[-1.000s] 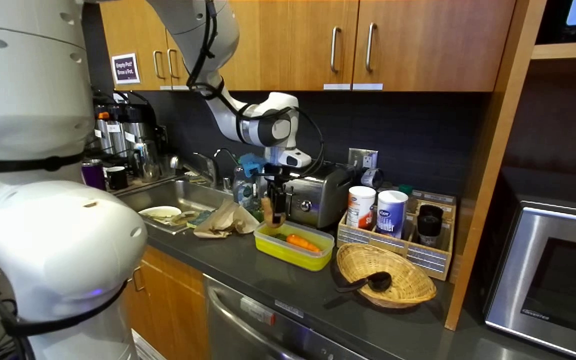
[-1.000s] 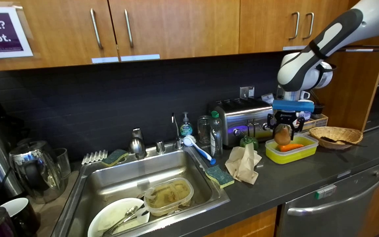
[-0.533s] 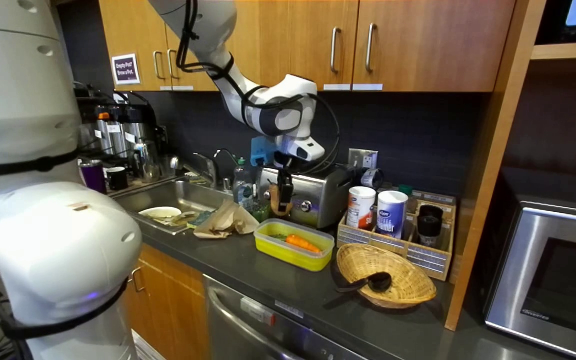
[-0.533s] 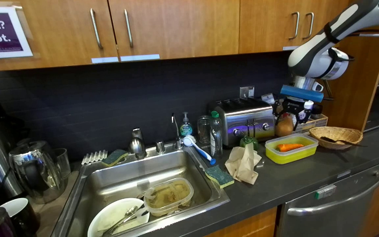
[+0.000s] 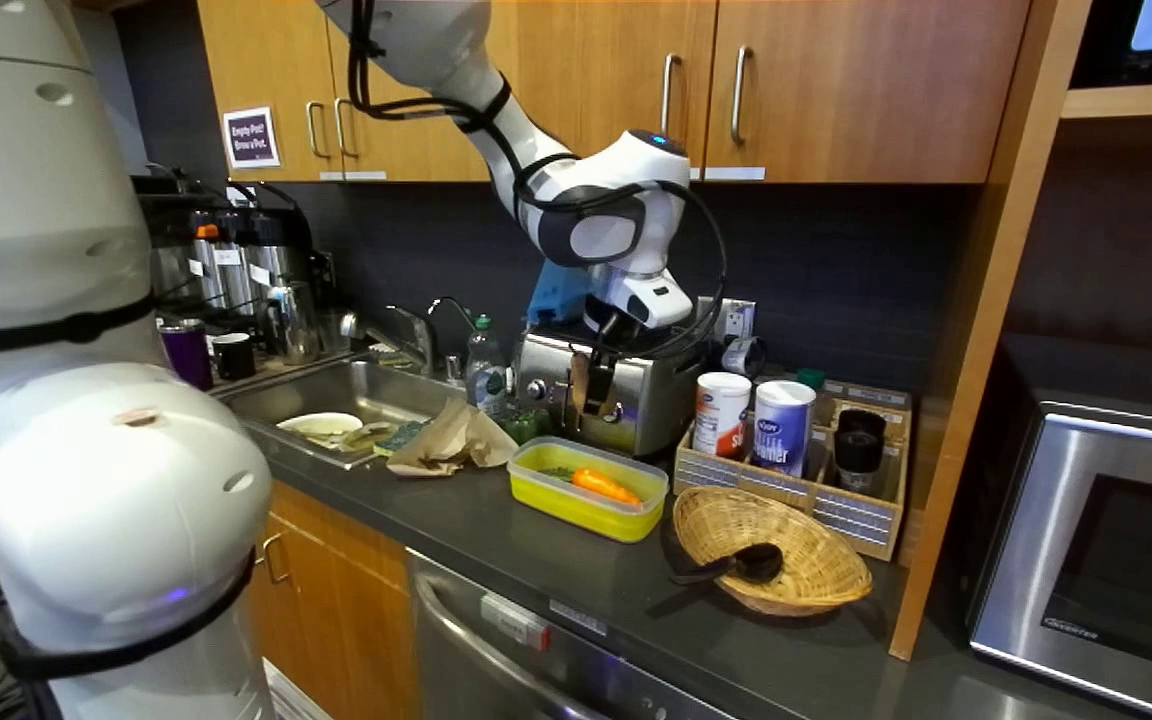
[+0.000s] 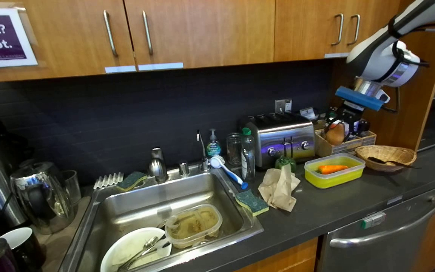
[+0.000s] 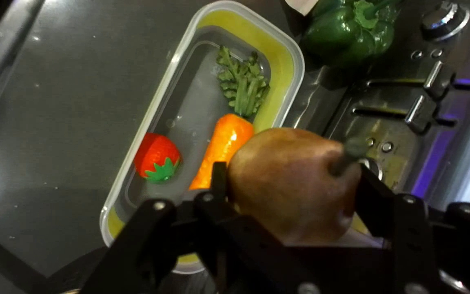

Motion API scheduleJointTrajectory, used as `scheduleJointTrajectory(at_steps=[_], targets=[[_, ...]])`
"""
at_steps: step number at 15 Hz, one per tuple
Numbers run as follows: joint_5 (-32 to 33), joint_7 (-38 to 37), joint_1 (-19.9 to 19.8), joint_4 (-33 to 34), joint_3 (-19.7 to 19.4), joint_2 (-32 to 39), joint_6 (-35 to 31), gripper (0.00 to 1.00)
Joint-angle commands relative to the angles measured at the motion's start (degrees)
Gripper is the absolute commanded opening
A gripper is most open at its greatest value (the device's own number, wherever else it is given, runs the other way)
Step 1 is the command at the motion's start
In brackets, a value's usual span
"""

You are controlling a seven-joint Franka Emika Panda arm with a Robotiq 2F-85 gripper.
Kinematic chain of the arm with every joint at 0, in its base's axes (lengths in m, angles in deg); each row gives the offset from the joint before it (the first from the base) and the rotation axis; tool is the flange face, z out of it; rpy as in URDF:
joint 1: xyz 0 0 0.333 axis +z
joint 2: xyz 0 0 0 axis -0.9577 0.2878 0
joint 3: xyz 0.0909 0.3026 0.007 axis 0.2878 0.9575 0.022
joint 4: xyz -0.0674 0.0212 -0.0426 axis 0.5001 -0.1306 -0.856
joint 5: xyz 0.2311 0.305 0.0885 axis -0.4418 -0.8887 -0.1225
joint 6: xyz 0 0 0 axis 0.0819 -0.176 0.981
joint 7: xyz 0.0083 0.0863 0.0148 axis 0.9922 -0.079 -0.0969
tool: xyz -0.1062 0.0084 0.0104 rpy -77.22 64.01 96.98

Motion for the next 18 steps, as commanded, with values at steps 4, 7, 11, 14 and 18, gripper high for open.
scheduleJointTrajectory(at_steps=[4,7,11,14,18], targets=[[-4.59,0.83,-2.27,-0.62,-1.75,-0.81,-0.19,0.49],[-4.56,-0.68,-2.98,-0.45,-2.14,-0.48,-0.31,0.49],[-3.97,-3.99,-3.86,-0.09,-2.54,0.64,-1.01,0.49],[-3.63,-7.54,-4.55,0.19,-2.80,1.61,-3.14,0.49],[-3.38,-12.26,-5.31,0.45,-3.47,2.78,-5.32,0.49]])
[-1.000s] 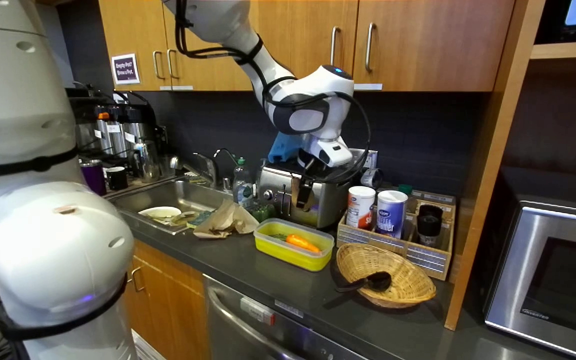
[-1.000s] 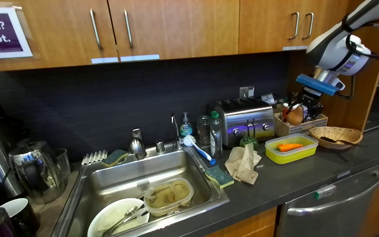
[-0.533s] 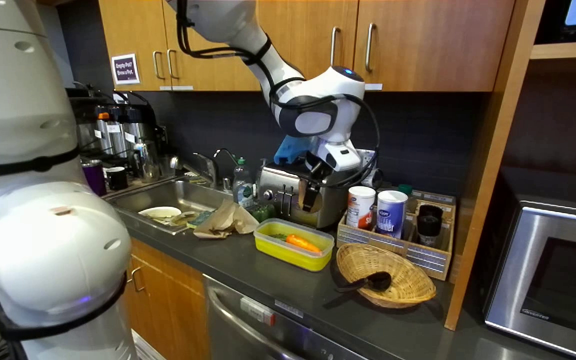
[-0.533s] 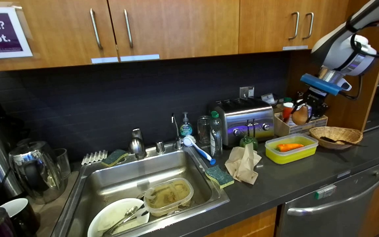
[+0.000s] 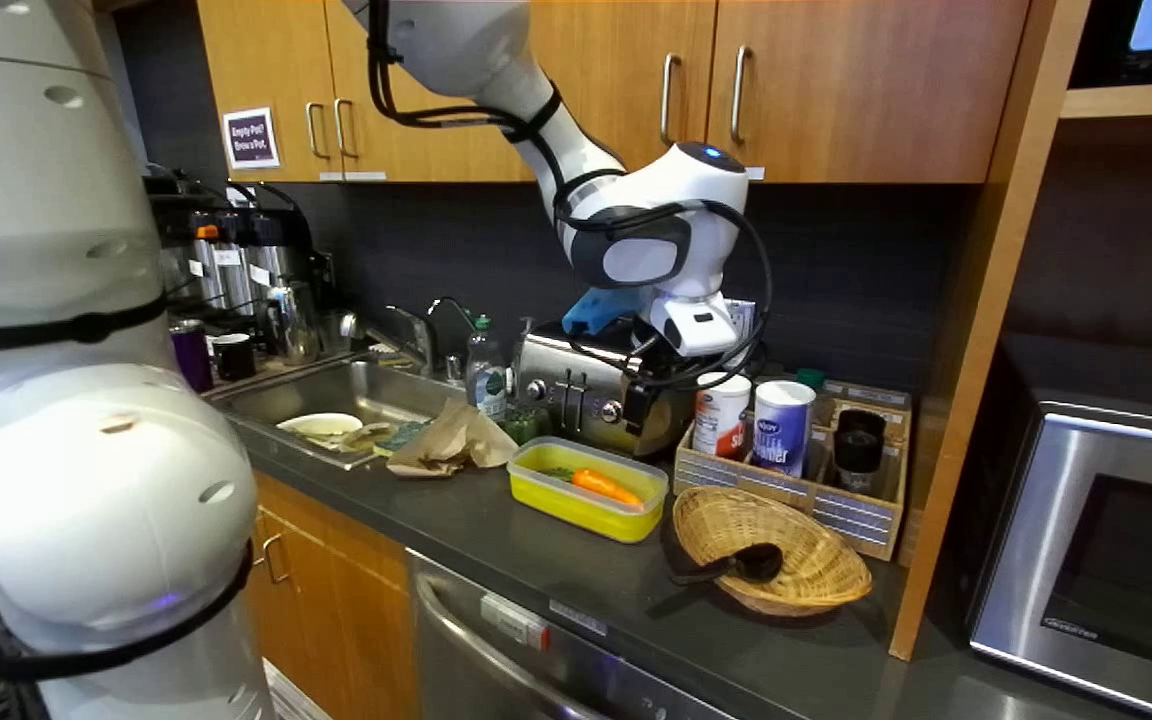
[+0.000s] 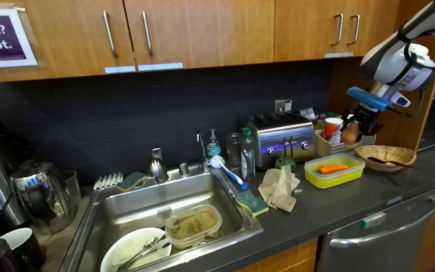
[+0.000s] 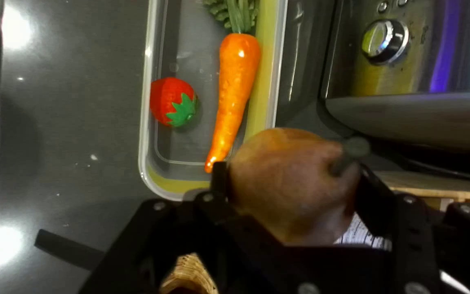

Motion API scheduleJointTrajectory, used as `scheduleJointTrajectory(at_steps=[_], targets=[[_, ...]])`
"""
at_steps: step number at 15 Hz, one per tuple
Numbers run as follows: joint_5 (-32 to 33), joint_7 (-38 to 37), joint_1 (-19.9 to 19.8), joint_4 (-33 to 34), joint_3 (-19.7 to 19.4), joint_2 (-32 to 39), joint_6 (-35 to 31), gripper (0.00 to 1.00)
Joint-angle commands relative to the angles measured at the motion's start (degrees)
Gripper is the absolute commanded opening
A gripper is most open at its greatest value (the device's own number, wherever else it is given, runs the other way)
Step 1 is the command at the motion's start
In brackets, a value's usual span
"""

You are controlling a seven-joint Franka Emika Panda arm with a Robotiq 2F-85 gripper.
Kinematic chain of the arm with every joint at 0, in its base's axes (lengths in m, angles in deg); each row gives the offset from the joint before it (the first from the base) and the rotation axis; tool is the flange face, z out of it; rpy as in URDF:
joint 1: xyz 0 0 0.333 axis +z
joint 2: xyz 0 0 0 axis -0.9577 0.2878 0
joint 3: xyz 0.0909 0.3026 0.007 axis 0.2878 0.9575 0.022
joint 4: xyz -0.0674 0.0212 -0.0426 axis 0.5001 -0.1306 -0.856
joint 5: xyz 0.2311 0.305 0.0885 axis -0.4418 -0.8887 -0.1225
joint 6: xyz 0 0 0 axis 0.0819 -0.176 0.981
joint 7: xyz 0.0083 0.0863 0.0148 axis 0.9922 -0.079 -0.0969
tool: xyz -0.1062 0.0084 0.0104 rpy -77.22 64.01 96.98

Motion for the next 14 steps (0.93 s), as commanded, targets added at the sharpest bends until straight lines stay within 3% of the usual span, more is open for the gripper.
scheduleJointTrajectory(at_steps=[1,14], targets=[[-0.17,-4.42,-0.71,0.57,-0.51,0.87,-1.65,0.49],[-0.18,-15.74,-2.08,-0.34,-2.34,1.78,-3.86,0.49]])
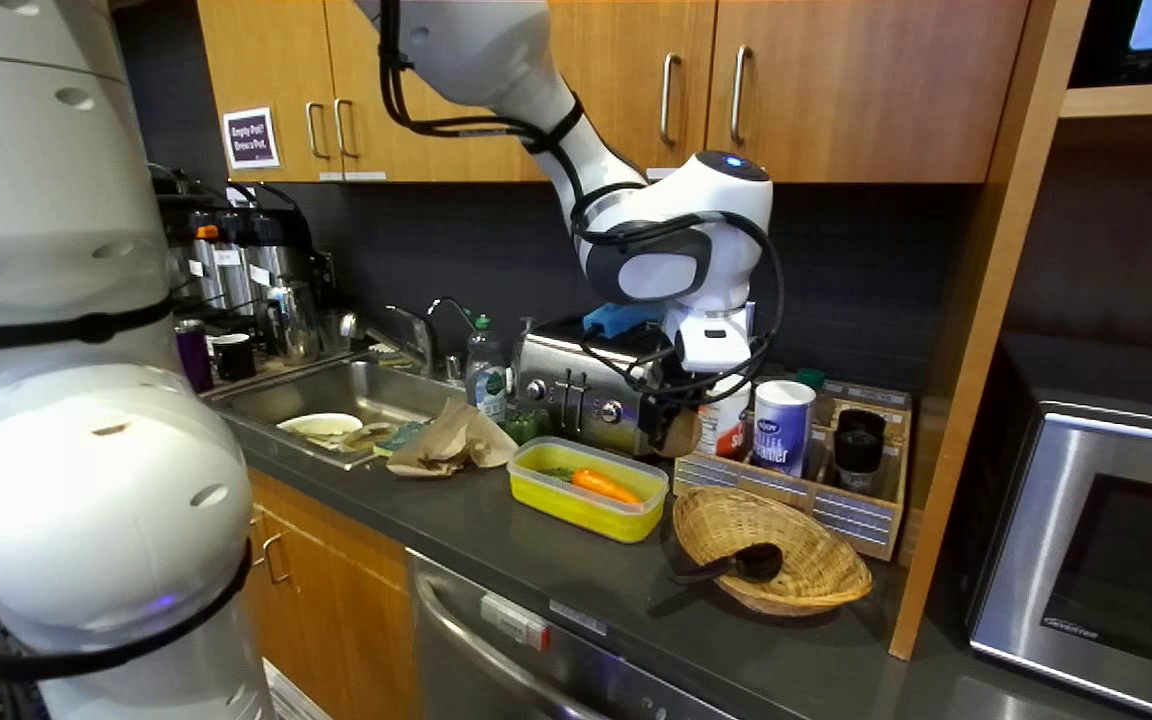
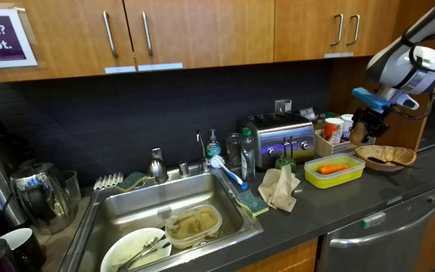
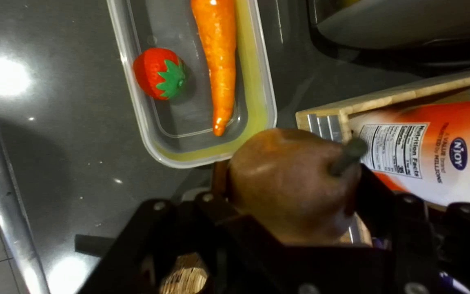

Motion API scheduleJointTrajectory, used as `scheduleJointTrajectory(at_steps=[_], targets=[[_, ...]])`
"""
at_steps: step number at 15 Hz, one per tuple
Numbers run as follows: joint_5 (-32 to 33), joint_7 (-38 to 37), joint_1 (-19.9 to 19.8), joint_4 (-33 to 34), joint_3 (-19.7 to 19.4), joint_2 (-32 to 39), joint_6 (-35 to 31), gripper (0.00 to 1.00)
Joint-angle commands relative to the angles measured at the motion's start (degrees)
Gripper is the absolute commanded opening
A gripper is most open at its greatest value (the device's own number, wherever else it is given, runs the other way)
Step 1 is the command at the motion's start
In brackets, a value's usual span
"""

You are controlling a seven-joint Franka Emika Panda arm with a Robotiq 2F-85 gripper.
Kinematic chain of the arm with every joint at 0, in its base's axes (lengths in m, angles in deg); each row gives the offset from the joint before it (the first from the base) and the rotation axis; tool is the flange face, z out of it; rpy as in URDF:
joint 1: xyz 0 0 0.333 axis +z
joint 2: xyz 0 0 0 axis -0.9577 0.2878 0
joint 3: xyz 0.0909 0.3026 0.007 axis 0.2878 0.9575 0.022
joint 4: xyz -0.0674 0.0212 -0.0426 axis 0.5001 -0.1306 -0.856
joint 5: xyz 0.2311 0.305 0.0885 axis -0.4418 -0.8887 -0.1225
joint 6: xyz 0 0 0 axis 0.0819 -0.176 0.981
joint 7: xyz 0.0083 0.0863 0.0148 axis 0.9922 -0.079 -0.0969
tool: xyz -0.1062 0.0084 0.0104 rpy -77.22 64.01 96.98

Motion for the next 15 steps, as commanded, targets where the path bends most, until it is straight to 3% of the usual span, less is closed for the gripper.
scheduleJointTrajectory(at_steps=[1,15], targets=[[-0.36,-2.65,-0.68,-0.06,-0.45,0.57,-0.24,0.49],[-1.09,-2.46,-2.79,1.07,-3.09,5.37,-2.18,0.49]])
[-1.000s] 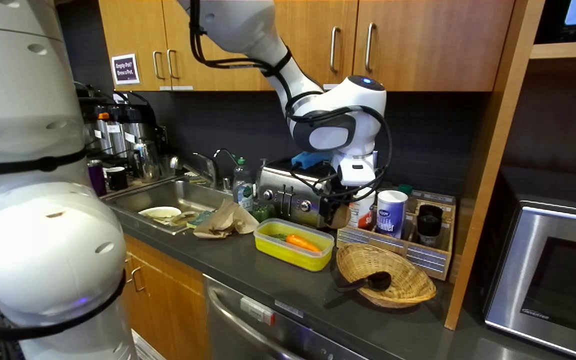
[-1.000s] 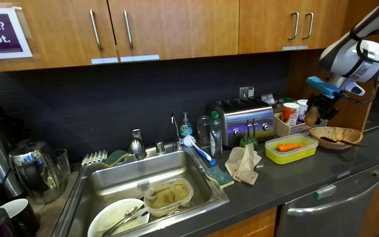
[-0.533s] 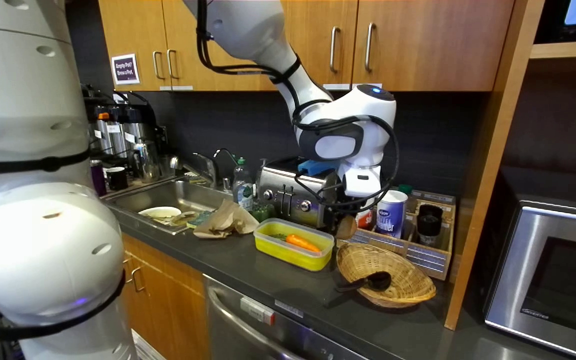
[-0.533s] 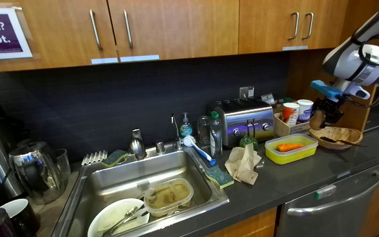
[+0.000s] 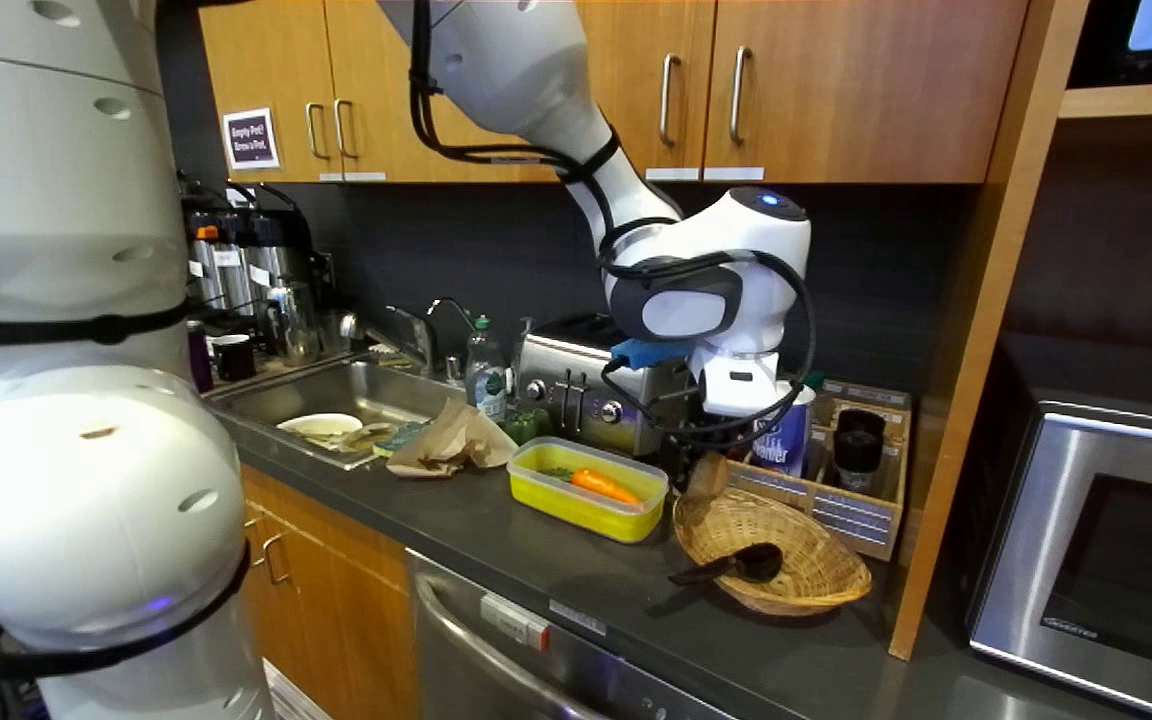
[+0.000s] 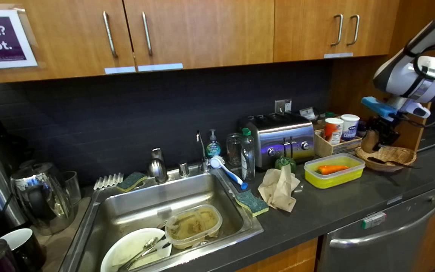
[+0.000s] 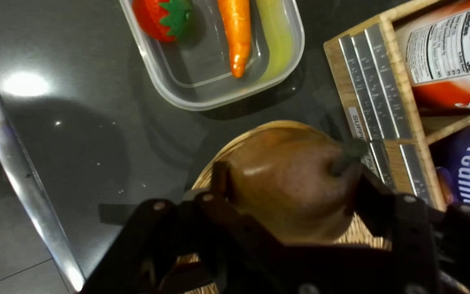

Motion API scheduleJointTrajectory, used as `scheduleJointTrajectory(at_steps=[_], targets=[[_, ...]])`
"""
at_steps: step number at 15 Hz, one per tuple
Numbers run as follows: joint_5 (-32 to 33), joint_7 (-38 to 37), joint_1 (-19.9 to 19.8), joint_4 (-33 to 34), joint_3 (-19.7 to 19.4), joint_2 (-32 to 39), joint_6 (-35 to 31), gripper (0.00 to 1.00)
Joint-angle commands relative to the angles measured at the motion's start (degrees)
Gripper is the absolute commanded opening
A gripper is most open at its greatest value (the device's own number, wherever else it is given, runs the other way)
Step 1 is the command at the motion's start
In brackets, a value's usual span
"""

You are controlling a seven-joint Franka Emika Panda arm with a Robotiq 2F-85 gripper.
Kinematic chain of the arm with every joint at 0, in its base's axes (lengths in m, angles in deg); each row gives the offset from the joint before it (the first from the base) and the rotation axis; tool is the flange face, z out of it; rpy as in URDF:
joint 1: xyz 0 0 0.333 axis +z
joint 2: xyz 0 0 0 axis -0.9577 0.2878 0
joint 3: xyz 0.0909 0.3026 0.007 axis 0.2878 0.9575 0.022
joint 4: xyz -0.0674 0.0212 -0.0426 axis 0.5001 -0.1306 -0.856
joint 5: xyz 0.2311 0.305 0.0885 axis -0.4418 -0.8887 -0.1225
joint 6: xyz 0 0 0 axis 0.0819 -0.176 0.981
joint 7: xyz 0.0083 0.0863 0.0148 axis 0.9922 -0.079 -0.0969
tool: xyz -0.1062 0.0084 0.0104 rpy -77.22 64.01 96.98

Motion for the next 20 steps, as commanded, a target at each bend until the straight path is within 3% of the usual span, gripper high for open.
scheduleJointTrajectory(at_steps=[1,20], targets=[[-1.56,0.79,-0.90,1.09,-0.46,1.53,-0.88,0.49],[-9.10,9.70,-2.19,6.17,-0.58,9.30,-0.47,0.49]])
